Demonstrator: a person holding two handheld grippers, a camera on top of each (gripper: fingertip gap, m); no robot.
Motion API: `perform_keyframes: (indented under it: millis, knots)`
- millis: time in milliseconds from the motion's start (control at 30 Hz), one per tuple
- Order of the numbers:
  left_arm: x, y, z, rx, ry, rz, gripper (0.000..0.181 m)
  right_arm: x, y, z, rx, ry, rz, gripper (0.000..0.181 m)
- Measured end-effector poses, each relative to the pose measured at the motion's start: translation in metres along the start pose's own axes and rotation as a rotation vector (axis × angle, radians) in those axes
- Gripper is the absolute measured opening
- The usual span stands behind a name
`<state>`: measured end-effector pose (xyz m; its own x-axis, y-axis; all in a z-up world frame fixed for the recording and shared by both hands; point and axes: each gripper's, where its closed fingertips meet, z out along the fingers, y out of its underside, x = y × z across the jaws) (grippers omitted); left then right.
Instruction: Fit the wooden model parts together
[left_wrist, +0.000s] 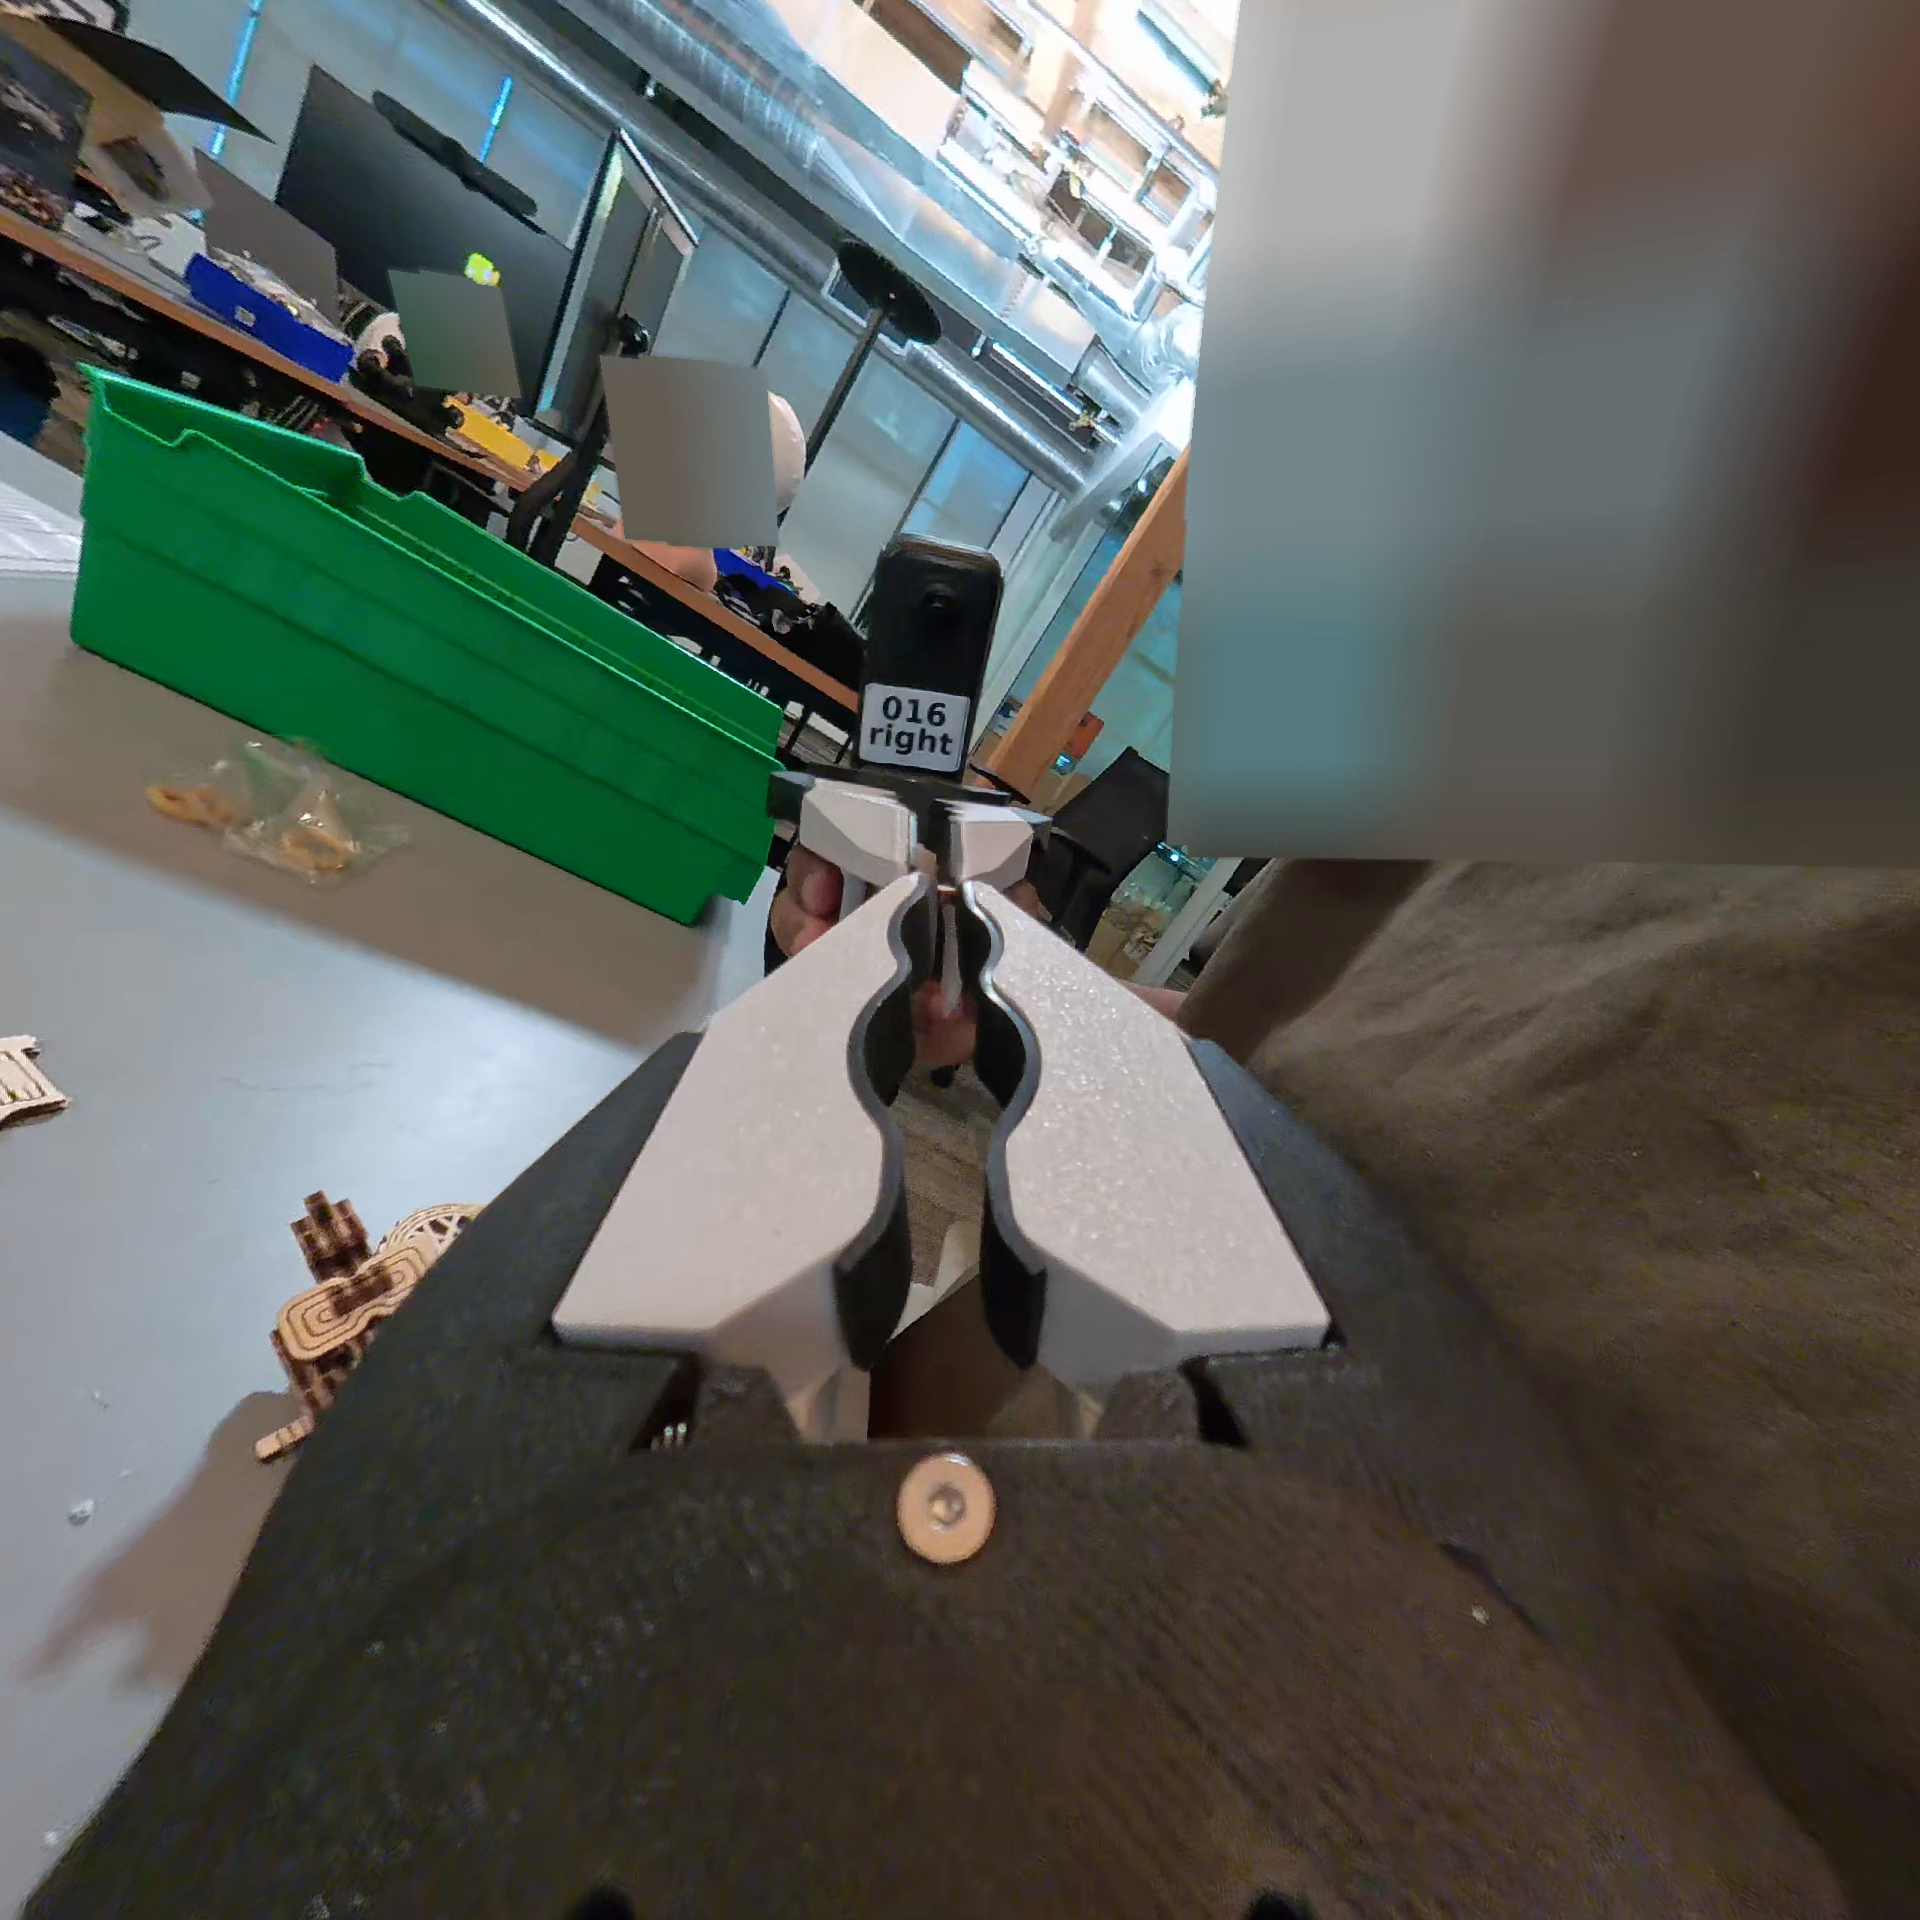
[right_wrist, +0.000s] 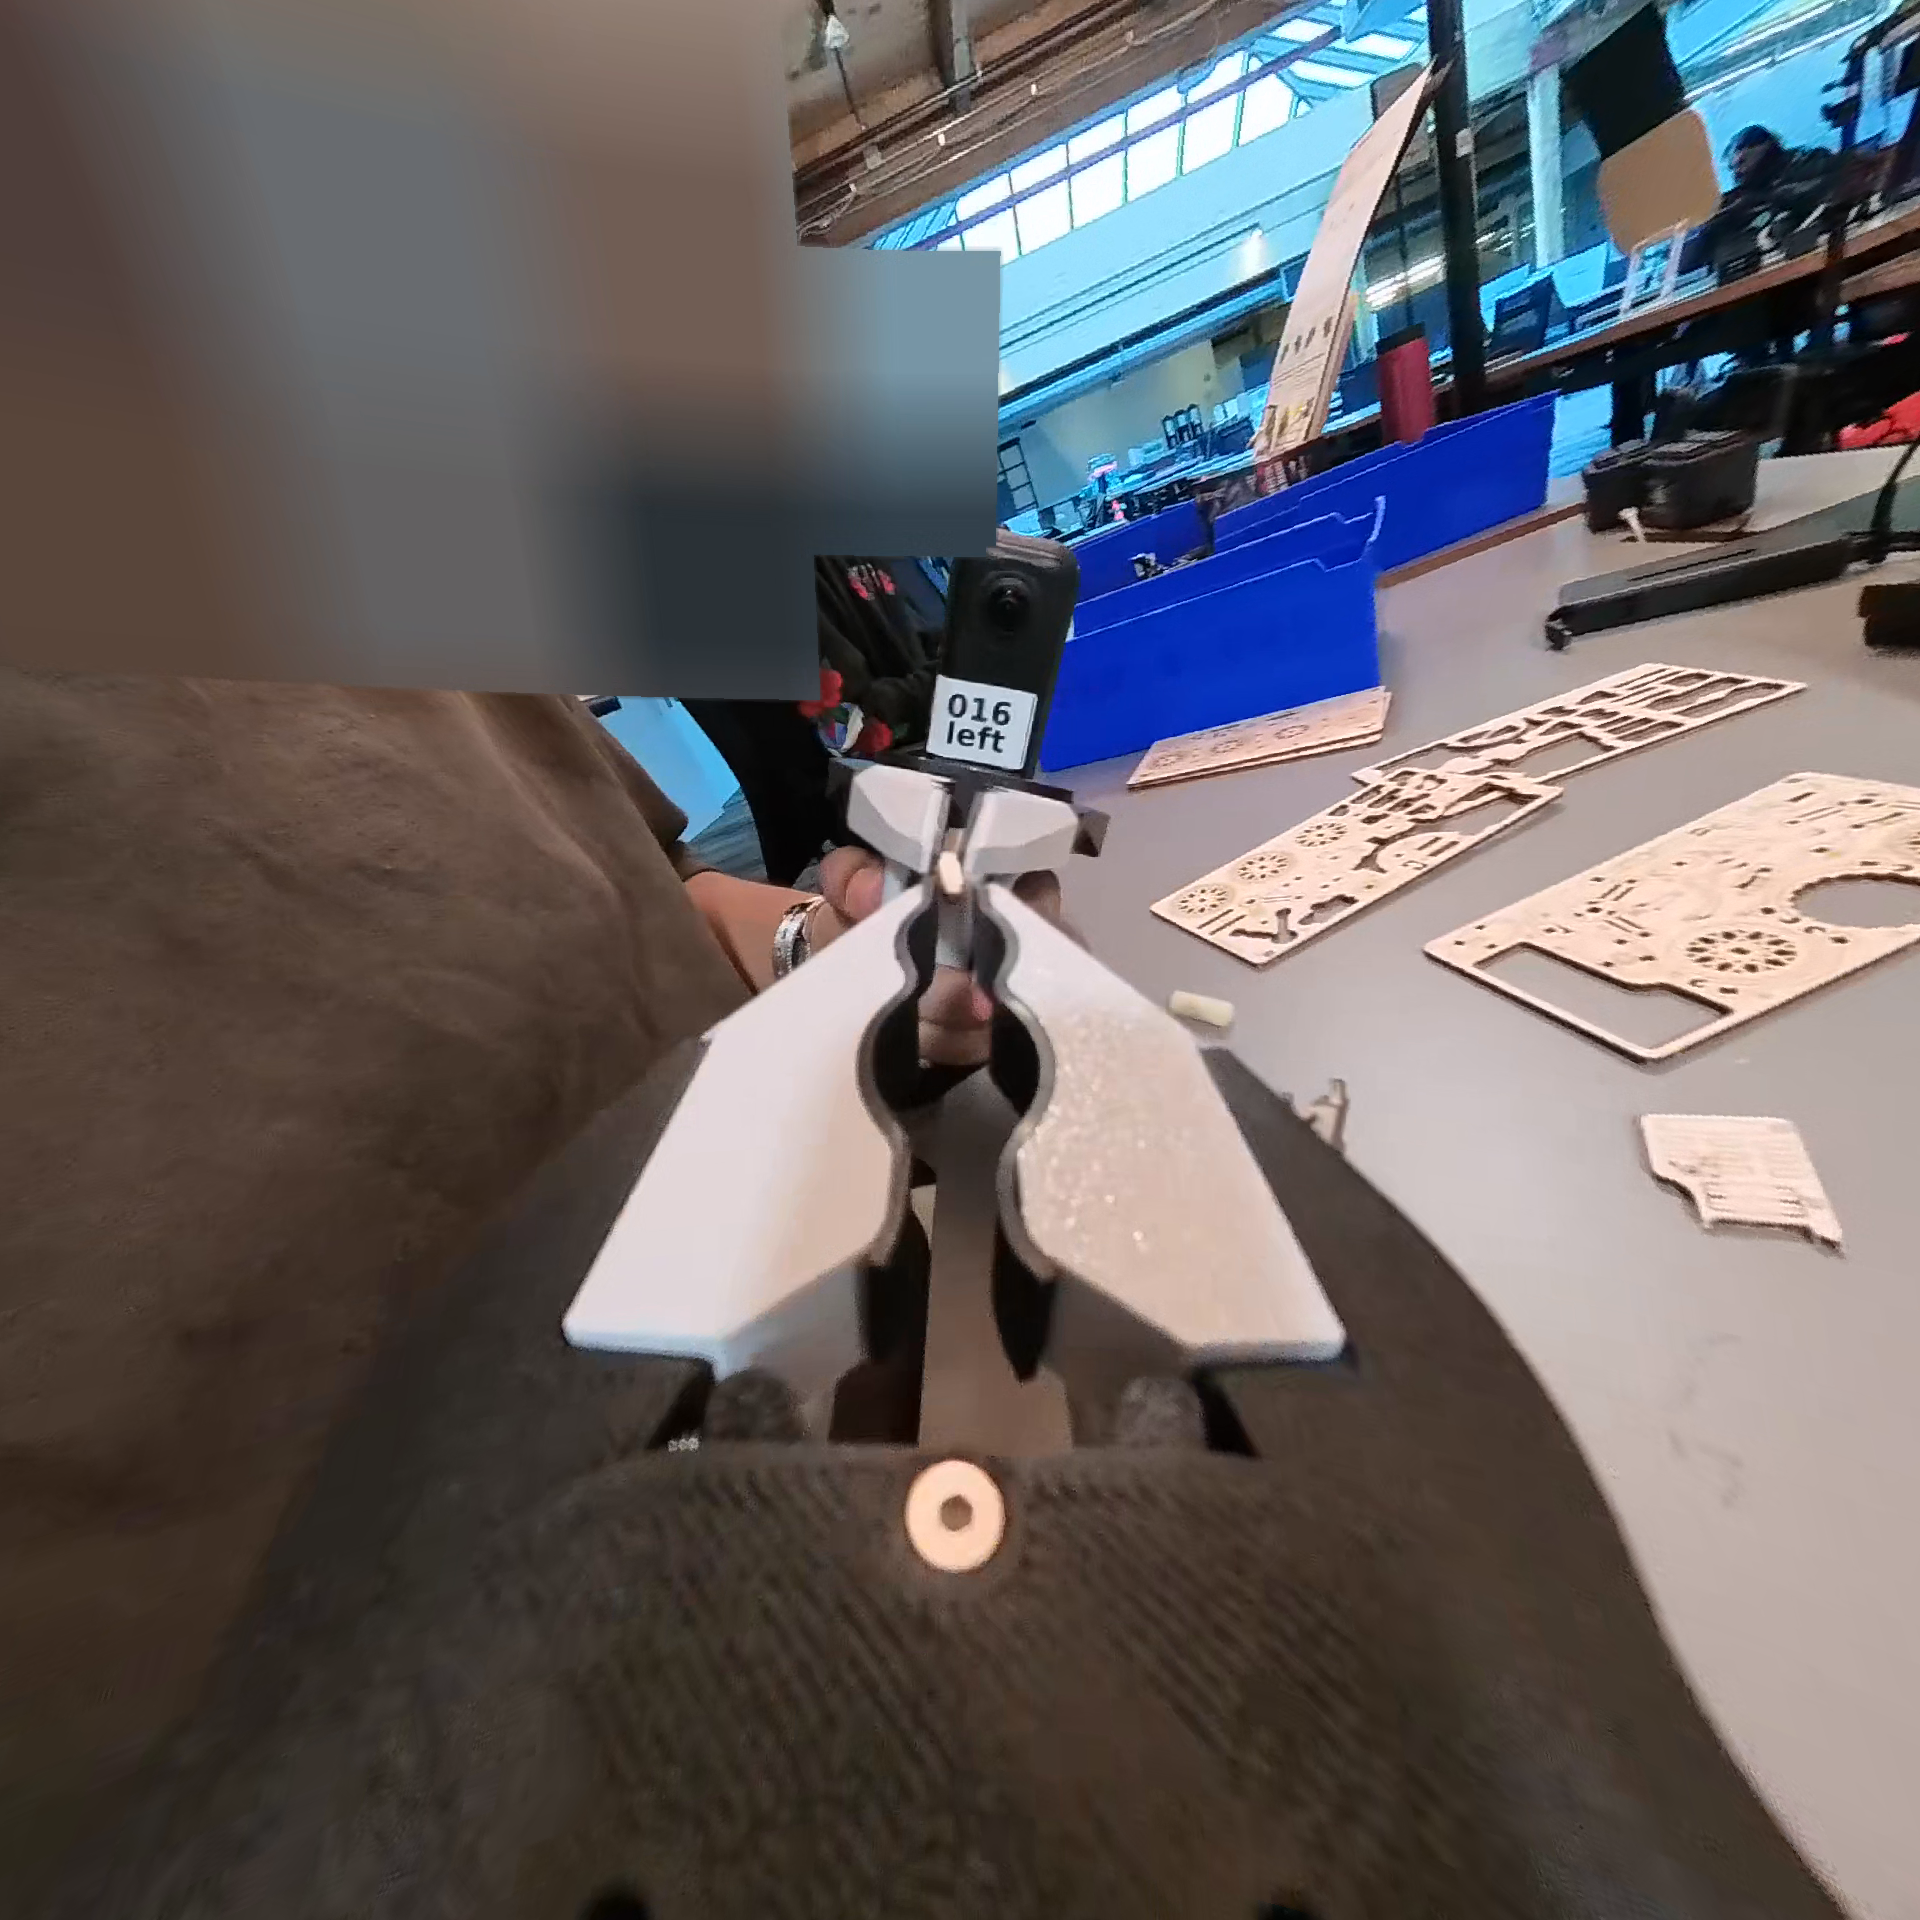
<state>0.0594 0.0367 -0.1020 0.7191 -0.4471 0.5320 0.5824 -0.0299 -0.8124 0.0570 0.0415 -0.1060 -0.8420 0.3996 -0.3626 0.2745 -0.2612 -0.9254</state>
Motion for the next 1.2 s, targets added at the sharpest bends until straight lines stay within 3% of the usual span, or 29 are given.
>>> perform_keyframes:
  millis: [600, 733, 900, 1033, 1200]
  knots:
    - [0.008, 0.001, 0.002, -0.004, 0.043, -0.017, 0.0, -0.009, 0.001, 0.003, -0.013, -0.052, 0.013, 0.001]
    - [0.001, 0.0, 0.001, 0.003, 0.011, -0.028, 0.02, -0.006, -0.006, -0.002, 0.025, -0.032, 0.006, 0.001]
    - [-0.001, 0.001, 0.001, -0.006, 0.001, -0.037, 0.02, -0.003, -0.009, -0.005, 0.03, -0.004, -0.019, 0.001]
    - [-0.006, 0.007, 0.003, -0.029, -0.006, -0.124, 0.014, 0.003, -0.007, -0.006, -0.023, 0.092, -0.161, 0.001]
    - [-0.013, 0.004, 0.002, 0.034, 0.051, -0.408, 0.013, 0.008, 0.007, -0.004, -0.201, 0.254, -0.517, 0.001]
